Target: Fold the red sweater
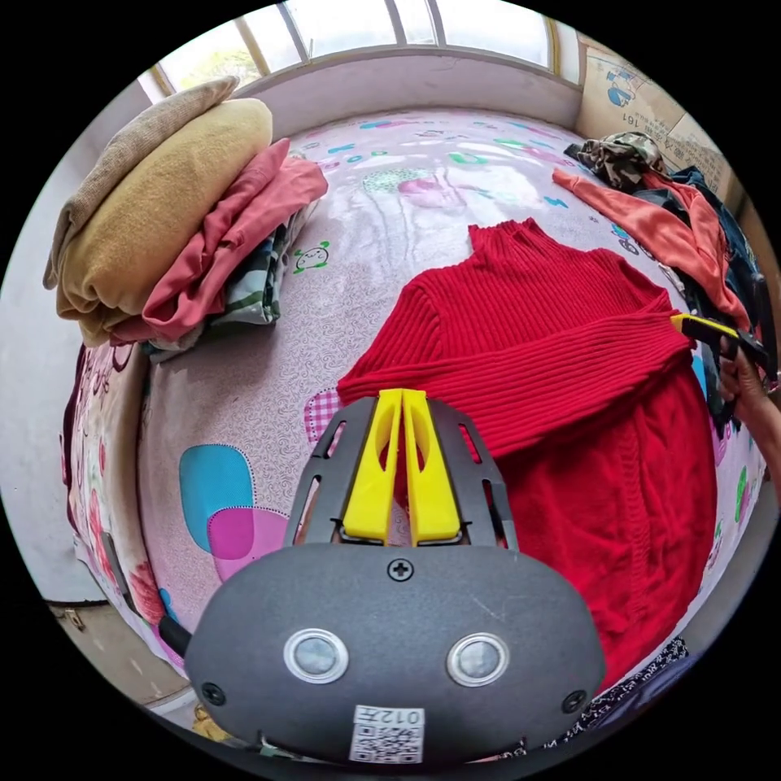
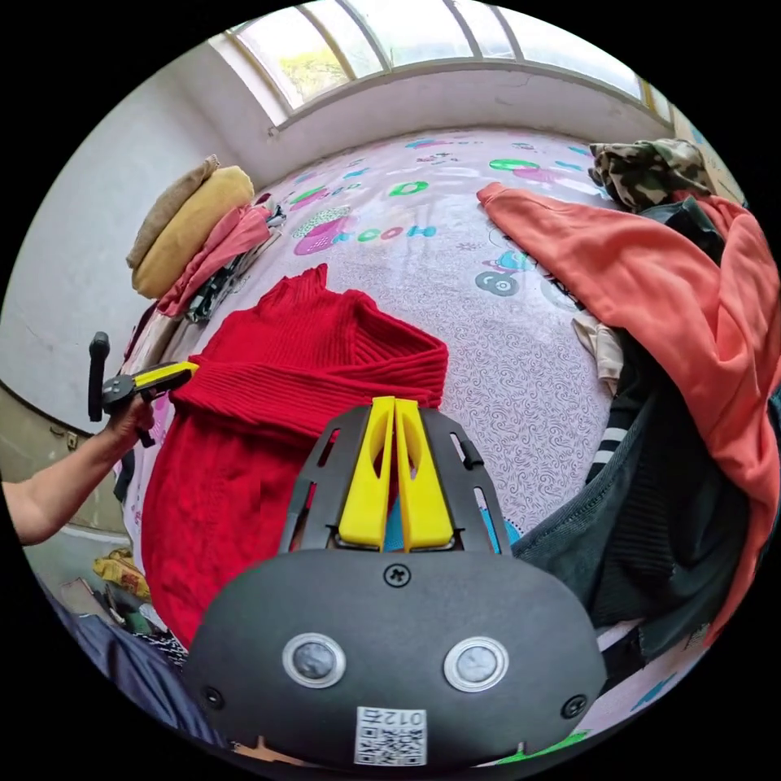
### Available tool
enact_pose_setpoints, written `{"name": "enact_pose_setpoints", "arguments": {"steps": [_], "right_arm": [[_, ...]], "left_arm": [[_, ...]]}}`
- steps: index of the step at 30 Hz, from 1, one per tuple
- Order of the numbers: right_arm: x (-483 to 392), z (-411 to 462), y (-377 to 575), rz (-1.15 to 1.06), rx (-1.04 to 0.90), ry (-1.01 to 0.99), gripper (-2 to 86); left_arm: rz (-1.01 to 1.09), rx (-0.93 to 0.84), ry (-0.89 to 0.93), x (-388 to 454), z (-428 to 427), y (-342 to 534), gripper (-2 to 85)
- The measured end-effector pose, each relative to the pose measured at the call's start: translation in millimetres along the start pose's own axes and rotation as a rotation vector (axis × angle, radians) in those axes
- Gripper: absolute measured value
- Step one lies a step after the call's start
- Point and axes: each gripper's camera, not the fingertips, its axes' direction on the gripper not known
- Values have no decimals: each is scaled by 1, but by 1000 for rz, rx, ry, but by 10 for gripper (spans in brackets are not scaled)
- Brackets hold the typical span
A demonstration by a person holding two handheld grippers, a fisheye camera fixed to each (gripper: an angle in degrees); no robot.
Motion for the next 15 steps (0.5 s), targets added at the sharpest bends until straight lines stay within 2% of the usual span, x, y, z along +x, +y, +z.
{"name": "enact_pose_setpoints", "arguments": {"steps": [2,4,6,8,9,11,13,15], "right_arm": [[-11,-25,10,-20,50,-20,0],[-31,-47,22,-76,99,-49,0],[-59,-50,32,-152,75,-50,-1],[-67,-39,38,-160,16,-70,-1],[-66,-31,42,-138,-25,-10,-1],[-52,-25,49,-68,-66,73,-1],[-29,-38,57,69,-21,-38,-1],[-8,-66,73,198,62,-101,-1]], "left_arm": [[-54,-8,72,-16,-13,1,1],[-104,81,126,-27,-39,11,1],[-50,132,167,-19,-59,20,0],[65,63,145,-1,-52,19,0],[91,4,58,4,-42,21,0],[70,-25,34,-5,-29,27,0],[-17,0,139,-30,-27,34,-1],[-151,22,327,-67,-33,42,-1]]}}
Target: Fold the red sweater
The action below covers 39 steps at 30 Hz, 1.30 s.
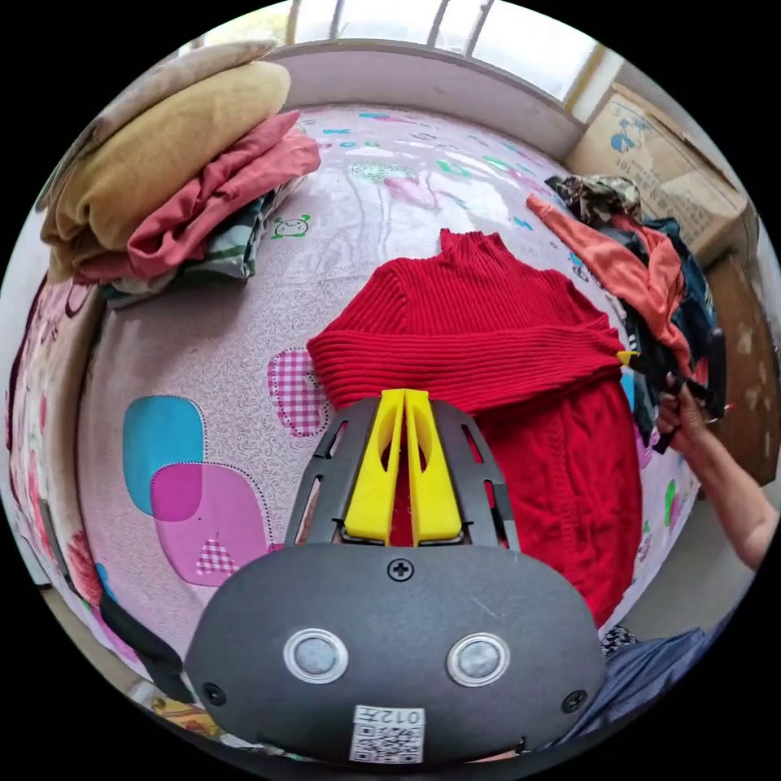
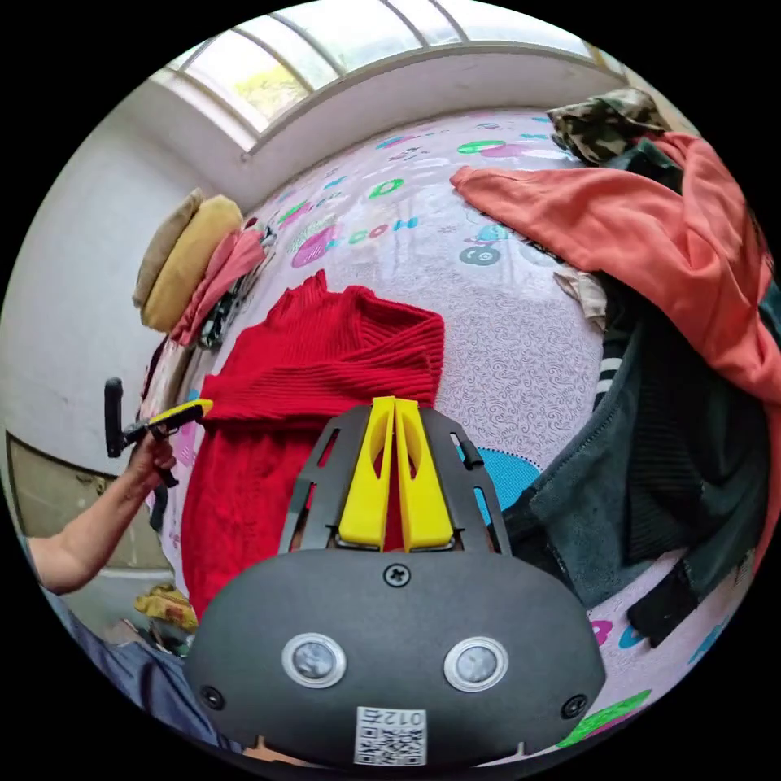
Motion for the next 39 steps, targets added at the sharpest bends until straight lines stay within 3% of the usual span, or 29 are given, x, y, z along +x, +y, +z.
{"name": "enact_pose_setpoints", "arguments": {"steps": [4,7,11,20,29,36,39], "right_arm": [[11,-54,31,17,28,-37,0],[-4,-89,77,-88,-61,0,2],[-25,-125,168,-163,-200,29,11],[-14,-171,330,-11,-307,28,64],[-14,-185,368,-56,-295,83,67],[-21,-202,380,-179,-329,174,24],[-8,-219,379,-146,-330,107,16]], "left_arm": [[-116,143,246,-45,-43,28,-1],[-113,136,176,-60,-81,72,0],[-79,-44,76,-52,-108,160,3],[-257,-202,82,-51,-130,322,67],[-210,-177,95,-48,-136,346,86],[-74,-261,-73,-32,-148,345,46],[-11,-288,-82,-31,-160,345,21]]}}
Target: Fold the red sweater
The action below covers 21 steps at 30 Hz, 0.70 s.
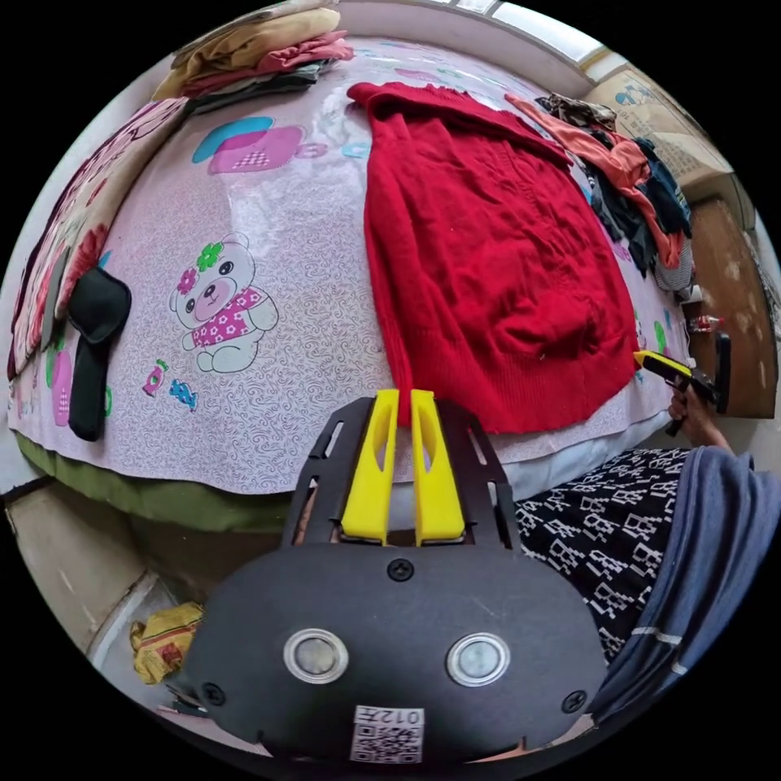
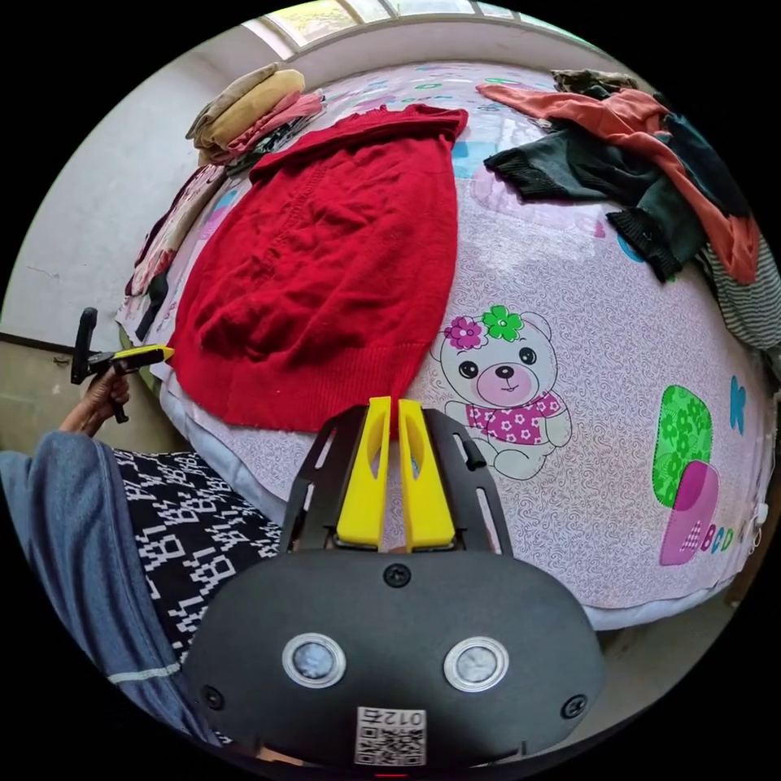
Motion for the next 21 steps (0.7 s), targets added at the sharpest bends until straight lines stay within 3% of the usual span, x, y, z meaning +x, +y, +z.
{"name": "enact_pose_setpoints", "arguments": {"steps": [9,21], "right_arm": [[93,-65,28,166,94,-320,8],[166,-145,75,213,170,-545,6]], "left_arm": [[-120,38,278,-67,-45,26,2],[-132,149,673,-107,-112,87,4]]}}
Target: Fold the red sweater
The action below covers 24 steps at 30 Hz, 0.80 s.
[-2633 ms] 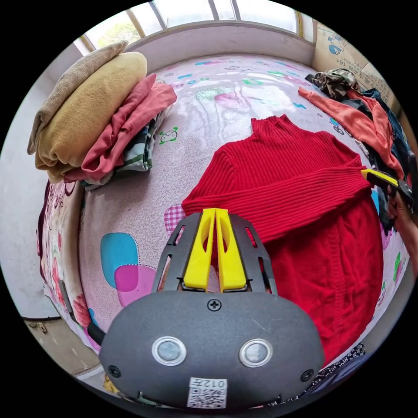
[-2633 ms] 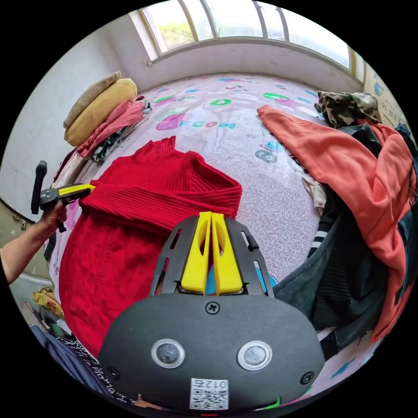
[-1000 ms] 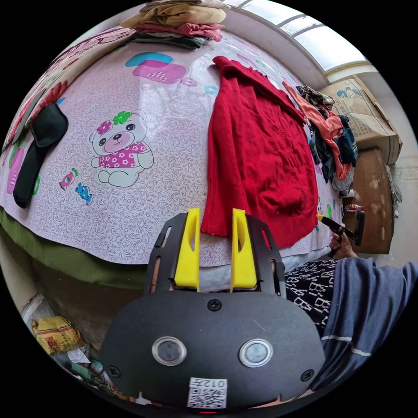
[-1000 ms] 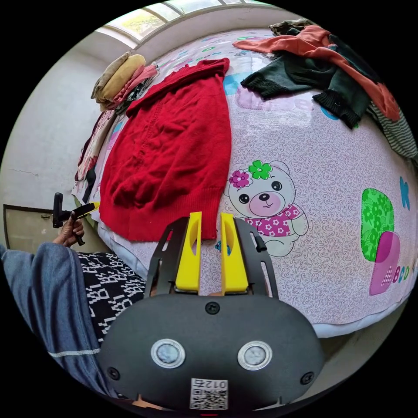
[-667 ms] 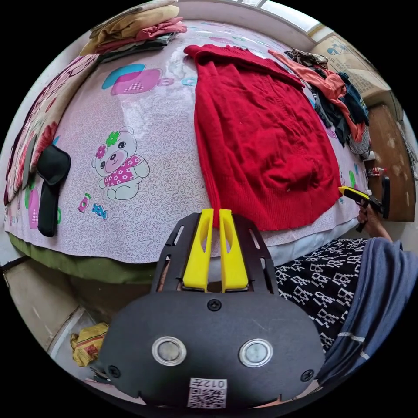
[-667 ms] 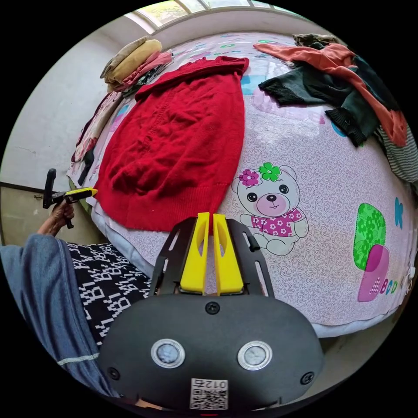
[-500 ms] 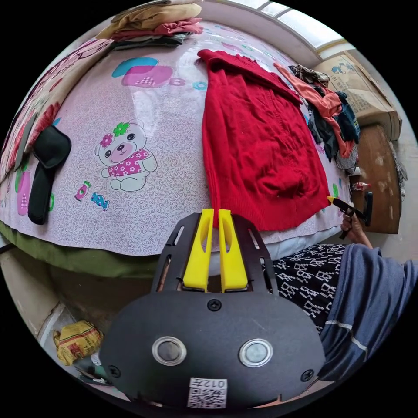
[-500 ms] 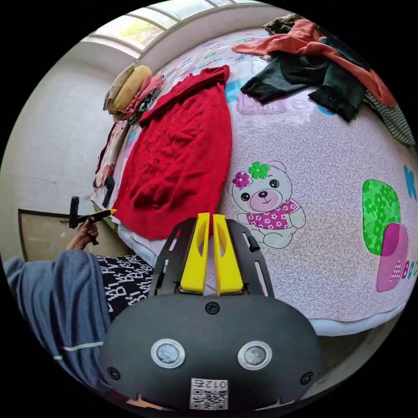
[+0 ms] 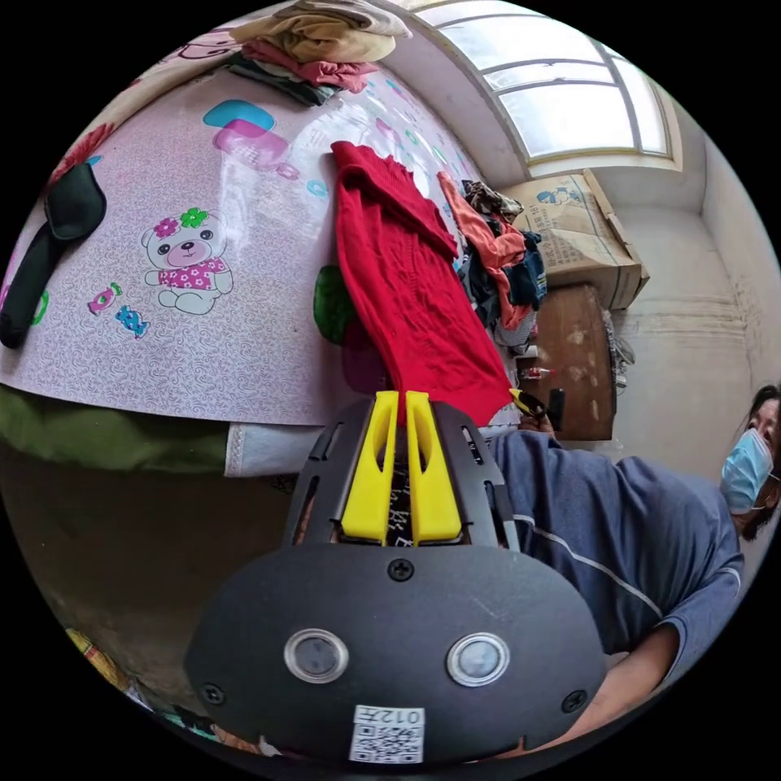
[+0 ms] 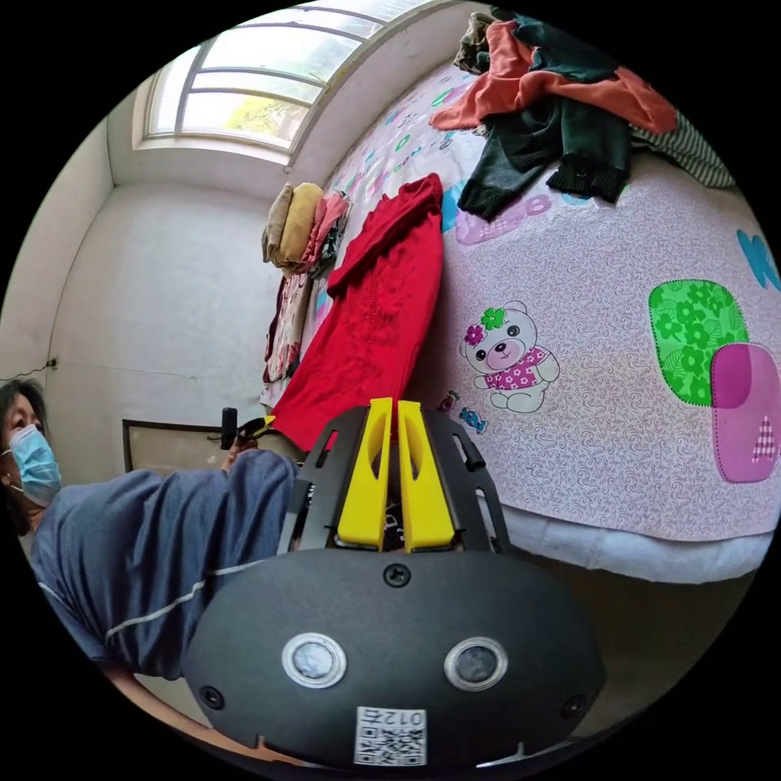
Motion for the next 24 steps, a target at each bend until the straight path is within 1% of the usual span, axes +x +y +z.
{"name": "enact_pose_setpoints", "arguments": {"steps": [4,6,10,14,17,21,24], "right_arm": [[14,-27,-5,48,85,-108,5],[21,-37,-22,61,139,-172,4],[26,-38,-69,63,198,-232,4],[23,-20,-151,48,224,-259,4],[20,1,-222,44,226,-259,4],[23,40,-326,72,219,-207,3],[34,79,-399,103,189,-152,4]], "left_arm": [[-2,106,125,-1,-22,7,5],[-7,192,211,-3,-35,-1,6],[-6,274,285,-3,-49,-33,7],[-12,326,291,1,-60,-94,8],[-58,362,301,-4,-62,-146,8],[-163,392,337,-23,-54,-220,8],[-224,396,316,-39,-41,-273,9]]}}
